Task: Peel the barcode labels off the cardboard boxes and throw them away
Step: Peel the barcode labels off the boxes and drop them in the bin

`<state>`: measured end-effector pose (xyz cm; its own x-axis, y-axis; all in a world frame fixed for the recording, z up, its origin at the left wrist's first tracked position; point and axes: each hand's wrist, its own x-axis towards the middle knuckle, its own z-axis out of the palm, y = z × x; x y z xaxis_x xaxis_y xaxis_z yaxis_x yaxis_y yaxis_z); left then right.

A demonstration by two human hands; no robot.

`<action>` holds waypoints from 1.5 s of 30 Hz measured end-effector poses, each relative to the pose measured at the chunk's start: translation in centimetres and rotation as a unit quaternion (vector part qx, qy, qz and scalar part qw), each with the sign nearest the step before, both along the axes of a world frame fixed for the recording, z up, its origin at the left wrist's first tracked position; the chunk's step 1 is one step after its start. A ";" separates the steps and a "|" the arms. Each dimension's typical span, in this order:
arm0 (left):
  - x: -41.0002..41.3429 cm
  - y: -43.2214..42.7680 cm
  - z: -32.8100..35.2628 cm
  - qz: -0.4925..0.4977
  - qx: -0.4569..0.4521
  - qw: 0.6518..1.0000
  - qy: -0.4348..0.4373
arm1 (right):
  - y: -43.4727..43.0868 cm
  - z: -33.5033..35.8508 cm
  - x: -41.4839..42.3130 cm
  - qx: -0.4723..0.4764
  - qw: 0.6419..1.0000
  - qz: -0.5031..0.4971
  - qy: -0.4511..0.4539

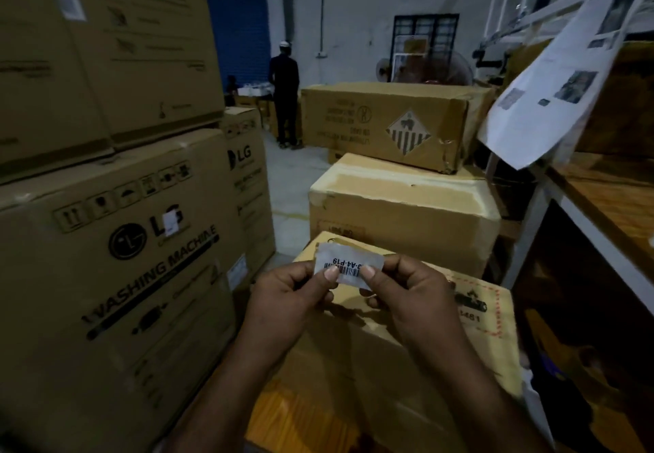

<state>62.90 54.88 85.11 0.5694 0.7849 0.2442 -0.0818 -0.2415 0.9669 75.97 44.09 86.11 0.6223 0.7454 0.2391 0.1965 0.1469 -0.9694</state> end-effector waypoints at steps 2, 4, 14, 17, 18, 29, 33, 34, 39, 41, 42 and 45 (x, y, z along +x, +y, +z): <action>-1.3 0.3 0.0 0.010 0.019 1.000 0.004 | 0.2 0.0 -0.8 0.000 1.000 0.014 -0.016; -2.8 0.5 0.0 0.013 0.011 1.000 -0.008 | 0.6 0.1 -1.7 0.004 0.999 0.031 -0.022; -14.9 3.0 -1.5 0.137 -0.052 0.989 -0.035 | 6.7 -1.1 -11.8 -0.060 0.986 0.154 -0.019; -20.6 3.4 -3.0 0.171 -0.093 0.980 -0.051 | 9.0 -2.8 -17.0 -0.092 0.973 0.211 0.015; -22.6 3.5 -3.7 0.181 -0.114 0.975 -0.060 | 9.8 -3.4 -18.9 -0.104 0.967 0.230 0.026; -45.1 3.5 -13.0 0.281 -0.247 0.927 0.020 | 16.5 -13.6 -38.7 -0.211 0.909 0.360 0.023; -49.9 2.8 -16.2 0.404 -0.278 0.871 0.034 | 18.2 -17.9 -44.4 -0.242 0.877 0.415 0.010; -50.8 2.7 -17.0 0.425 -0.287 0.857 0.045 | 18.6 -19.0 -45.6 -0.255 0.867 0.427 0.011; -55.1 2.9 -22.5 0.513 -0.322 0.787 0.116 | 21.6 -25.3 -51.1 -0.333 0.802 0.496 0.003; -56.8 3.1 -25.2 0.534 -0.332 0.761 0.164 | 22.9 -28.0 -53.2 -0.363 0.772 0.522 -0.013; -57.5 3.3 -26.5 0.549 -0.345 0.741 0.175 | 23.7 -29.4 -54.3 -0.376 0.755 0.536 -0.023; -59.8 4.2 -31.4 0.583 -0.377 0.692 0.200 | 25.9 -34.2 -57.7 -0.417 0.724 0.547 -0.054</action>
